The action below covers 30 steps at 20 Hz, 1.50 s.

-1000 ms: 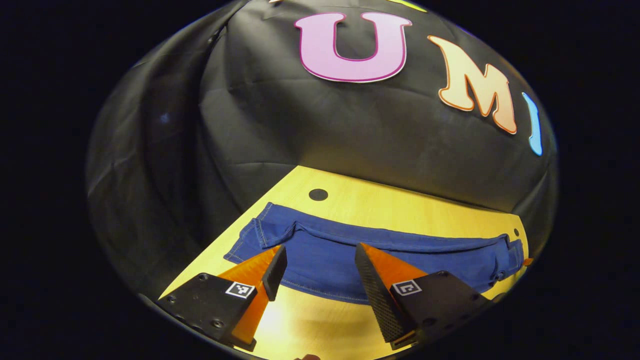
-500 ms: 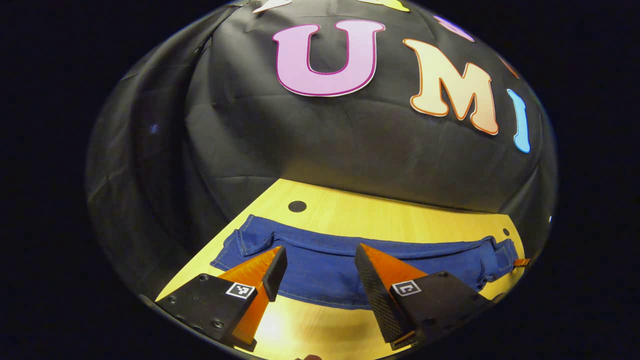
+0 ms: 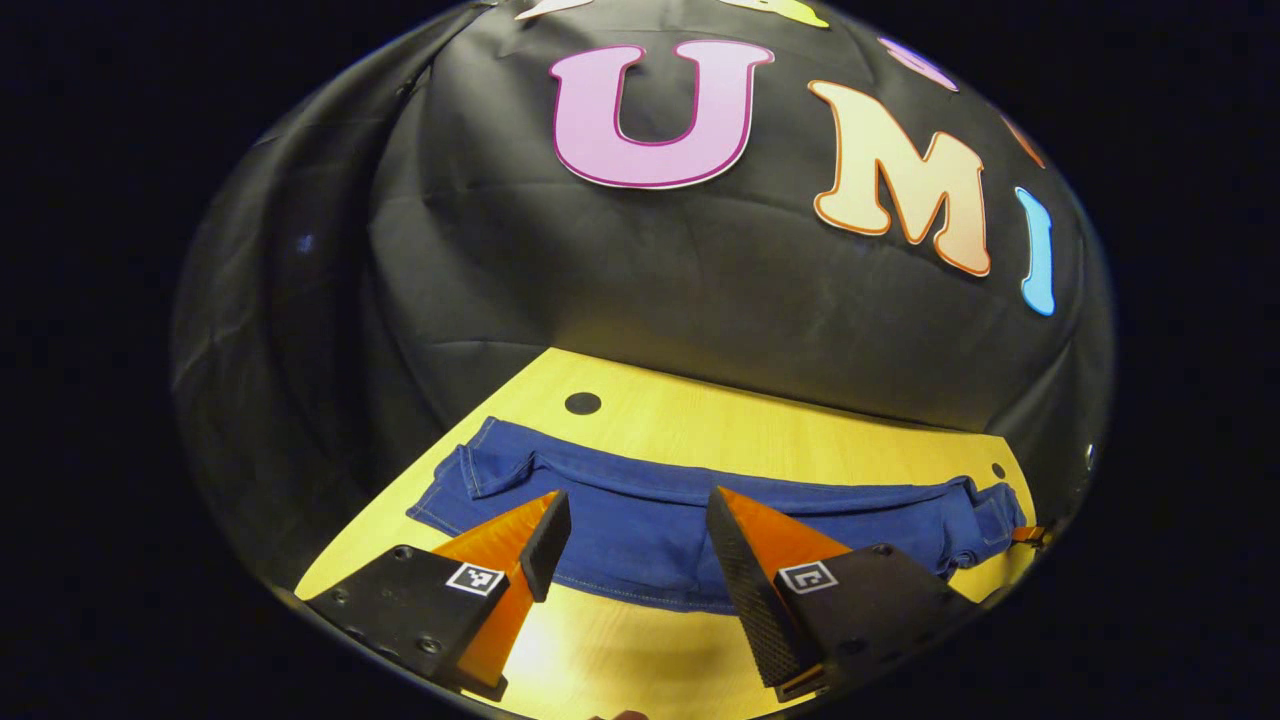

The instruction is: Grasp the waist and the cuffs of the jeans and fold them to make the two legs overlap; first hold the waist and fold one-third of the jeans toward the cuffs, then hold the cuffs and fold the remaining one-third in the same direction to finish folding.

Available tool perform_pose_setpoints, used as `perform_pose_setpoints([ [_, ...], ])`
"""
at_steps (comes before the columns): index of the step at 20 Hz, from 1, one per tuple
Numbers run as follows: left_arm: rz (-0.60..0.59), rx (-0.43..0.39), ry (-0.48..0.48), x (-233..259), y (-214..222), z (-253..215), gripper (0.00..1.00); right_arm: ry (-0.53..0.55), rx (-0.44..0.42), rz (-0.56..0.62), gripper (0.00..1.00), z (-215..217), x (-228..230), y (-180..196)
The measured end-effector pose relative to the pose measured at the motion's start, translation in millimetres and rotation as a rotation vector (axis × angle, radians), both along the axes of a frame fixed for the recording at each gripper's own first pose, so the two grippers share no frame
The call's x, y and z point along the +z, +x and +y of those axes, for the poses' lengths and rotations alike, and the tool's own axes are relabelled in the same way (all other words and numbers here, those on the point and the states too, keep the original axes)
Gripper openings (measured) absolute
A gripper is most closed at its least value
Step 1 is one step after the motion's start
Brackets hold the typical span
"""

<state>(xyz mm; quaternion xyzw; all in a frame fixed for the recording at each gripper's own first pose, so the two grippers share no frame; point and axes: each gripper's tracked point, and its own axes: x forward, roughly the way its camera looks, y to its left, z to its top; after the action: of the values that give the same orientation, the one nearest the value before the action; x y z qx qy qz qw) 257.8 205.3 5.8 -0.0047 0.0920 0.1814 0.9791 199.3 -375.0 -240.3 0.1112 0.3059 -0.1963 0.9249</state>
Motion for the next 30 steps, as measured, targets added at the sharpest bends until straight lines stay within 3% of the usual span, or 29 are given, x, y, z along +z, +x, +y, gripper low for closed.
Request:
perform_pose_setpoints([
  [1,0.003,-0.001,-0.002,-1.1,-0.9,0.2,0.84,-0.004,-0.007,-0.005,0.25,0.9,-0.5,-2.2],
  [4,0.015,-0.005,0.010,-4.1,-7.4,5.1,0.84,0.028,-0.032,-0.014,0.23,5.9,2.4,-3.6],
  [5,0.020,-0.009,0.014,-4.1,-9.4,6.7,0.84,0.031,-0.039,-0.014,0.16,5.2,0.7,-0.3],
  [7,0.033,-0.009,0.015,-6.0,-11.9,12.6,0.84,-0.010,-0.047,-0.014,0.12,5.5,5.9,-1.1],
  [10,0.036,0.007,0.011,-6.1,-18.9,23.2,0.84,-0.087,-0.039,-0.048,0.09,12.4,24.2,0.5],
  [17,0.060,-0.017,-0.003,-21.1,-28.3,47.6,0.84,-0.048,-0.013,-0.214,0.08,52.3,93.8,5.1],
  [24,0.057,-0.142,-0.018,-32.6,-28.3,65.7,0.84,-0.125,0.061,-0.366,0.08,134.3,166.7,-7.6],
  [30,0.057,-0.218,-0.045,-38.9,-25.9,72.2,0.87,-0.152,0.247,-0.512,0.07,267.1,215.8,11.9],
])
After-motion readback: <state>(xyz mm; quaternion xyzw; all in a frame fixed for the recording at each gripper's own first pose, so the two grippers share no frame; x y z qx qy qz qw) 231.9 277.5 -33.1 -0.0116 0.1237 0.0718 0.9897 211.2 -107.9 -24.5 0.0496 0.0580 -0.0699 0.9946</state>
